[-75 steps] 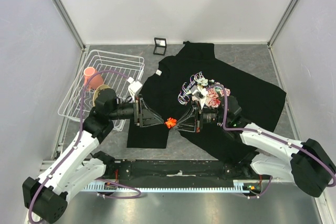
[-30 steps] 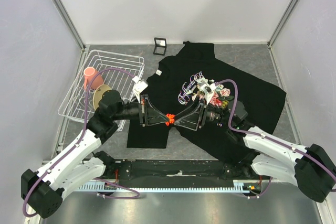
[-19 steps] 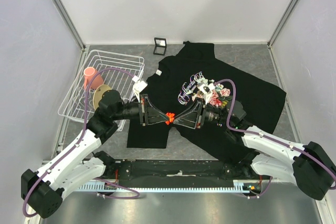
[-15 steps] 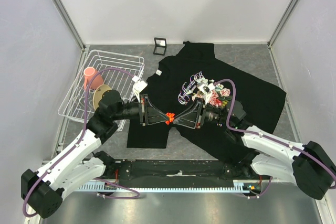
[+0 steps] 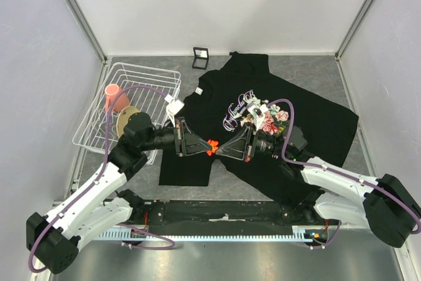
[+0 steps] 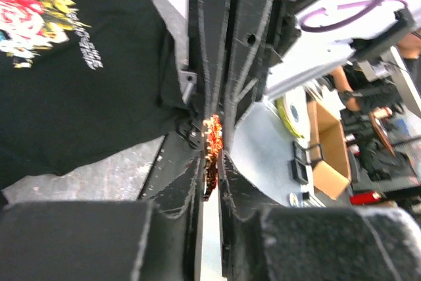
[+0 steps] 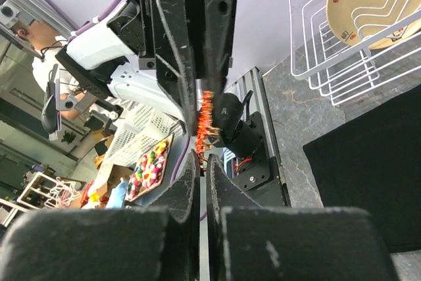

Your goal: Remove the brooch from the garment

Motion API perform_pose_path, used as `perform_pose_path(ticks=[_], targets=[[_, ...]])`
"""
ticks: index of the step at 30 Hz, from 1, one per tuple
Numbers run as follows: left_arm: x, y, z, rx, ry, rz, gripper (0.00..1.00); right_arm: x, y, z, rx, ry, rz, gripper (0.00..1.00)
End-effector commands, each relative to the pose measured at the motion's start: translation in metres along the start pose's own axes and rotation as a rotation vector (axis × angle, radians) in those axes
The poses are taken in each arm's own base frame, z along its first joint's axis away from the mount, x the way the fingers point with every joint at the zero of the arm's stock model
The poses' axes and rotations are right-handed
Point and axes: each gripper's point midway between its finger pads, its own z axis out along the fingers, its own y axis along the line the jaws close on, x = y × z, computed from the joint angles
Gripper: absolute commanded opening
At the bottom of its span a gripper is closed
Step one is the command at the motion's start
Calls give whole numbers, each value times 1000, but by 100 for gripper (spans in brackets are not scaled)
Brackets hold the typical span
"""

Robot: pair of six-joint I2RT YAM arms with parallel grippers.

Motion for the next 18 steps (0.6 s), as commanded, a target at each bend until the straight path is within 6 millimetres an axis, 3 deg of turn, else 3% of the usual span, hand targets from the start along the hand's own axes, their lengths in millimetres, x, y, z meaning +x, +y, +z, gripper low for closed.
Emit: perform_pose_path(ticks=[1,3,4,6,10,17,18], targets=[[-21,22,-4,-195,-88,-24,31,-20,6,6,3,-77,-50,0],[-31,29,-14,-295,-135,-10,48,-21,-12,6,85,-74,-49,0],[-32,42,-23,-390,-152,-2,50,-29,-16,8,117,-97,-58,0],[-42,41,-34,-449,-194,40,60,-31,-28,11,152,-93,-61,0],[-53,52,-52,-573,-239,88,61,-52,-42,24,165,-121,-55,0],[-40,66,-42,-549,-236,3,49,-55,-42,34,124,-95,-47,0],[-47,62,-41,-518,-282,3,47,-54,-44,32,132,-102,-45,0]])
